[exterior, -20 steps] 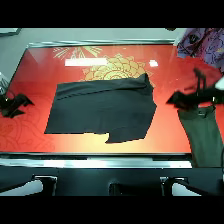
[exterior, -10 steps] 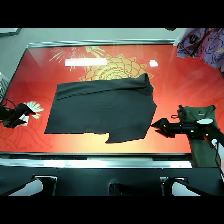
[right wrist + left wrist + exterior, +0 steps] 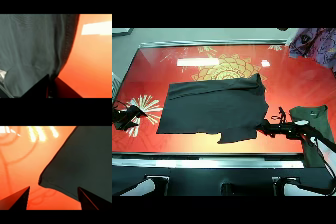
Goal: Fold the clothes and pants, and hang the long-sleeved shirts on hangers.
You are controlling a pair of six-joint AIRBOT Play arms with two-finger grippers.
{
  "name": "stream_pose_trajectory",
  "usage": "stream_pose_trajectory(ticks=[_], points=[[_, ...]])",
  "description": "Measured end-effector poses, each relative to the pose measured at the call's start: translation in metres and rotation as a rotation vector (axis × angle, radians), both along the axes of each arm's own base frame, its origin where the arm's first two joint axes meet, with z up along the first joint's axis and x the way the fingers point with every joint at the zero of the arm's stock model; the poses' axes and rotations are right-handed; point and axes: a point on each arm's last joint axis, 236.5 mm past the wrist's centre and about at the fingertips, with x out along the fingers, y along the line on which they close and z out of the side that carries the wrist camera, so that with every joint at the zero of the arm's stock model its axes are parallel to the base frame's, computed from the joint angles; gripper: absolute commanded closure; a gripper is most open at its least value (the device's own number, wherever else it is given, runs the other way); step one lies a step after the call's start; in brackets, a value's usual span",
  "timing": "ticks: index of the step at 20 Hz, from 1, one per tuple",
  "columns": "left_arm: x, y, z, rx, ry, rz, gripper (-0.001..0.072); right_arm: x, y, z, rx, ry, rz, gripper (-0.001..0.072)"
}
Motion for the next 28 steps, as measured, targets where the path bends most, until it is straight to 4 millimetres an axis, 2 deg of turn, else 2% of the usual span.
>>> stream_pose_trajectory(ticks=[5,8,12,15,16,18,19,24,26,28], points=[[-0.021,0.004,-0.028,-0.117,-0.033,0.032,0.0025,0.012,-0.003,0.006,-0.04,-0.044,-0.026,0.0677],[-0.026,0.0,-0.052,-0.183,-0.057,0.051,0.0025,0.015,-0.004,0.016,-0.043,-0.063,-0.039,0.0677],[-0.024,-0.019,-0.076,-0.264,-0.062,0.018,0.0026,0.019,-0.002,0.032,-0.024,-0.079,-0.063,0.0677],[-0.021,-0.037,-0.085,-0.313,-0.055,-0.022,0.0035,0.02,-0.001,0.04,-0.015,-0.083,-0.079,0.0677],[-0.019,-0.043,-0.087,-0.33,-0.053,-0.031,0.0131,0.021,-0.001,0.041,-0.012,-0.083,-0.084,0.0677],[-0.021,-0.051,-0.094,-0.337,-0.032,-0.06,0.0573,0.021,-0.001,0.044,-0.009,-0.083,-0.089,0.0677],[-0.023,-0.052,-0.098,-0.327,-0.021,-0.076,0.0689,0.021,-0.001,0.045,-0.006,-0.08,-0.093,0.0677],[-0.008,-0.067,-0.087,-0.383,-0.076,-0.095,0.0694,0.019,0.004,0.052,0.016,-0.079,-0.08,0.068],[0.008,-0.067,-0.073,-0.393,-0.128,-0.096,0.0695,0.026,0.004,0.067,0.012,-0.12,-0.061,0.068],[0.032,-0.066,-0.046,-0.381,-0.194,-0.119,0.0695,0.045,-0.001,0.094,-0.017,-0.197,-0.042,0.068]])
